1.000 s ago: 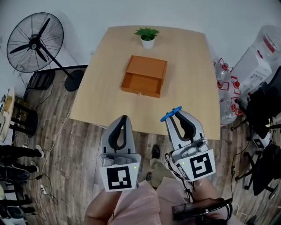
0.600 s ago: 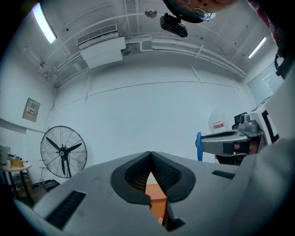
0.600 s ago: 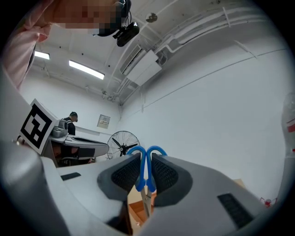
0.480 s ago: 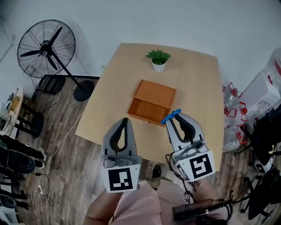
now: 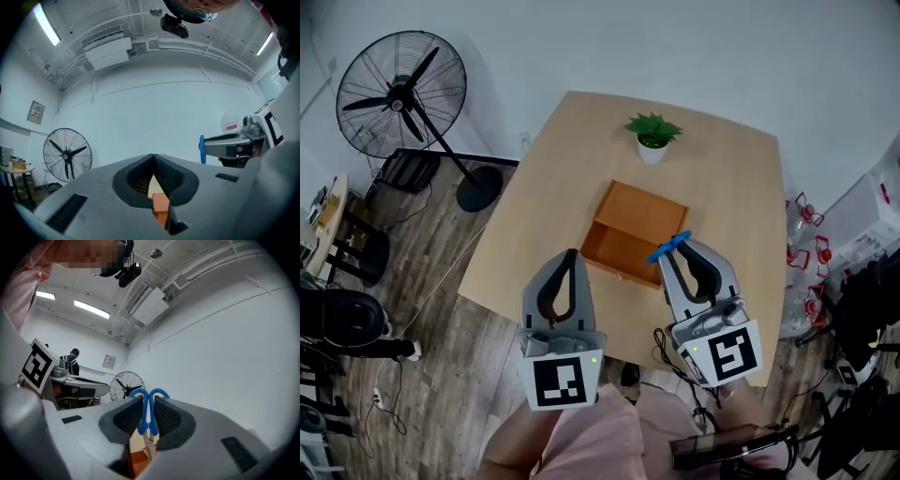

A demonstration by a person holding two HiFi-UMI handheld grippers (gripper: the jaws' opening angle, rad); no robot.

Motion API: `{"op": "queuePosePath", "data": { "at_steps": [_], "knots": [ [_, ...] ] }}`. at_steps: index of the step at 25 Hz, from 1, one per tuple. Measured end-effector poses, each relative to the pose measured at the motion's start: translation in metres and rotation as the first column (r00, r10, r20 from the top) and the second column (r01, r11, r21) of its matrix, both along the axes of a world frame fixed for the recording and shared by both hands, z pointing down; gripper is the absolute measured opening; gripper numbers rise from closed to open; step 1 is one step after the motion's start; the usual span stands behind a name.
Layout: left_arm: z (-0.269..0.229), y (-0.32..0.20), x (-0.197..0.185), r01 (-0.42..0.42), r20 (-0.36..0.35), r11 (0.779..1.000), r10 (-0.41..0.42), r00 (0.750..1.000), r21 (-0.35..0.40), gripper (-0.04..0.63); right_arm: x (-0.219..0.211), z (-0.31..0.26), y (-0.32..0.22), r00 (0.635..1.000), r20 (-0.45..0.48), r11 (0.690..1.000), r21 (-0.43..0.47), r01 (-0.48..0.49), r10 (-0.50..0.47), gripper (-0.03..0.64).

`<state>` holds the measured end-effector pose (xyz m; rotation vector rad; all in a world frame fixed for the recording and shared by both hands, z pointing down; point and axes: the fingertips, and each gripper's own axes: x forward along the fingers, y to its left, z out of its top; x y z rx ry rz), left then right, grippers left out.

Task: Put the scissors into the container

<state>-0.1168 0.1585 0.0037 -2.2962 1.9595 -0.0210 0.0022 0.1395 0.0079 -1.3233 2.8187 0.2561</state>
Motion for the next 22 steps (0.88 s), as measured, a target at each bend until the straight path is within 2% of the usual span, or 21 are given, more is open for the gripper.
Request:
{"op": "queuePosePath", "data": {
  "at_steps": [7, 14, 22],
  "knots": [
    [0.009, -0.038, -0.014, -0.02, -0.014, 0.999, 0.02, 1.0, -0.031, 0.005, -0.015, 0.013, -0.031, 0.999, -0.032, 0.999, -0.038, -0.004, 0.003, 0.077],
    [0.039, -0.07, -0.025, -0.029, -0.016, 0.992, 0.027, 1.0, -0.12, 0.005, -0.024, 0.047, -0.062, 0.997, -0.069, 0.996, -0.091, -0.023, 0.017, 0.077],
    [0.085, -0.096, -0.037, -0.023, -0.02, 0.973, 0.019, 1.0, -0.229, 0.005, -0.024, 0.116, -0.079, 0.996, -0.093, 0.974, -0.223, -0.029, 0.008, 0.077]
  ]
}}
